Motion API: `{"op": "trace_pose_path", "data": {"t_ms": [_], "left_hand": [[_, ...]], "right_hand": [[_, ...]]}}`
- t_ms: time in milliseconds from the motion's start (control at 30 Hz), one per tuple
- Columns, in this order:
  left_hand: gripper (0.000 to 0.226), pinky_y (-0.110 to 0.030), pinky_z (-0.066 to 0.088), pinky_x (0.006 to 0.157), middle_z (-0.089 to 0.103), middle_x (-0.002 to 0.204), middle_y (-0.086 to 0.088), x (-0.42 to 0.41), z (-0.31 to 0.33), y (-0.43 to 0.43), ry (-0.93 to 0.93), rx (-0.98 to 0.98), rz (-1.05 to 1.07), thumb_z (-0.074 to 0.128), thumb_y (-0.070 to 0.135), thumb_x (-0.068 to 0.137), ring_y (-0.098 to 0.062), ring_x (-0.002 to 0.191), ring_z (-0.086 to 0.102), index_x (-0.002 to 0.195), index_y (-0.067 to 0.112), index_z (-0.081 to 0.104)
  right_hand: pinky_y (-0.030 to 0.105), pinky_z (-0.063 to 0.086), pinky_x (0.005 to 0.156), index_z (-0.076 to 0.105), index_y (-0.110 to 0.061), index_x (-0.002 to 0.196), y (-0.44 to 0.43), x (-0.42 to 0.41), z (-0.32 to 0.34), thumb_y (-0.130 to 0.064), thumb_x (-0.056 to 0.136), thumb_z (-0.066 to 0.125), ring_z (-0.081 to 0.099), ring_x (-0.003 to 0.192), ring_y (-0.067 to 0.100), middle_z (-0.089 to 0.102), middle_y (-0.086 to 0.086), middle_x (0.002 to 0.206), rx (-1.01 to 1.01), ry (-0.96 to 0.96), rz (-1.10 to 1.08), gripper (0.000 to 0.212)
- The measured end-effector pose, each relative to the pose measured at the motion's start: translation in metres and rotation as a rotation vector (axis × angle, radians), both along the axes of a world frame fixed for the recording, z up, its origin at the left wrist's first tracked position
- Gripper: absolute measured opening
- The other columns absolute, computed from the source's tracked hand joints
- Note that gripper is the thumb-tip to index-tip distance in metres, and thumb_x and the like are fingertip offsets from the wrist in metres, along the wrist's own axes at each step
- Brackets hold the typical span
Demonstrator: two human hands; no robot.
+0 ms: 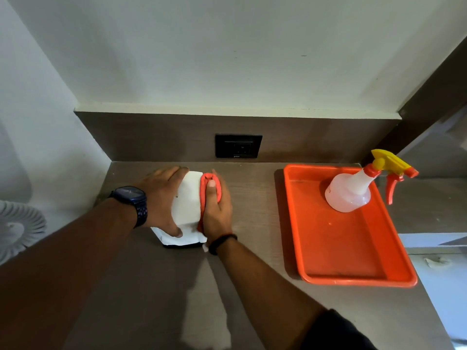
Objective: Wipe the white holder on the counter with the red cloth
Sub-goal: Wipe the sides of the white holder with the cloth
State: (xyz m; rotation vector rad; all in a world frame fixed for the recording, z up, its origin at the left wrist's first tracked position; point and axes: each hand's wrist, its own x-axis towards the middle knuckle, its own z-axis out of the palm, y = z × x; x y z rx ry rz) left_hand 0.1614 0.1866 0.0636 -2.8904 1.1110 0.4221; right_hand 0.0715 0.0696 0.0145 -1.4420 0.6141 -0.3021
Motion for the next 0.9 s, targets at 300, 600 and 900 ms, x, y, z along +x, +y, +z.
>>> {"op": "trace_pose_path", "data": {"t_ms": [300,600,900], "left_hand": [[0.144,-0.042,0.033,0.107,0.026,0.151,-0.004,0.000,-0.001,0.003,-0.017,-0.006,-0.017,0.069,0.076,0.021,-0.027,0.134,0.029,0.140,0.030,0.000],[0.143,-0.041,0.035,0.105,0.028,0.150,-0.005,0.000,0.004,0.001,-0.005,-0.003,-0.019,0.072,0.075,0.025,-0.027,0.132,0.031,0.142,0.026,0.005],[0.146,-0.039,0.027,0.110,0.024,0.152,-0.005,-0.002,0.003,0.003,-0.009,0.000,-0.038,0.073,0.073,0.026,-0.027,0.136,0.024,0.143,0.024,0.002]], "right_hand": [[0.047,0.041,0.115,0.057,-0.061,0.115,0.009,-0.012,-0.023,-0.064,0.087,0.044,0.054,0.130,0.015,0.061,-0.019,0.130,0.080,0.071,-0.046,0.031],[0.034,0.044,0.110,0.053,-0.057,0.121,-0.005,0.011,-0.001,-0.052,0.096,0.040,0.054,0.128,0.011,0.058,-0.011,0.135,-0.140,-0.061,0.034,0.028],[0.047,0.043,0.114,0.051,-0.078,0.095,0.020,-0.024,-0.025,-0.076,0.078,0.039,0.055,0.129,0.016,0.060,-0.009,0.135,0.054,0.071,-0.085,0.020]]}}
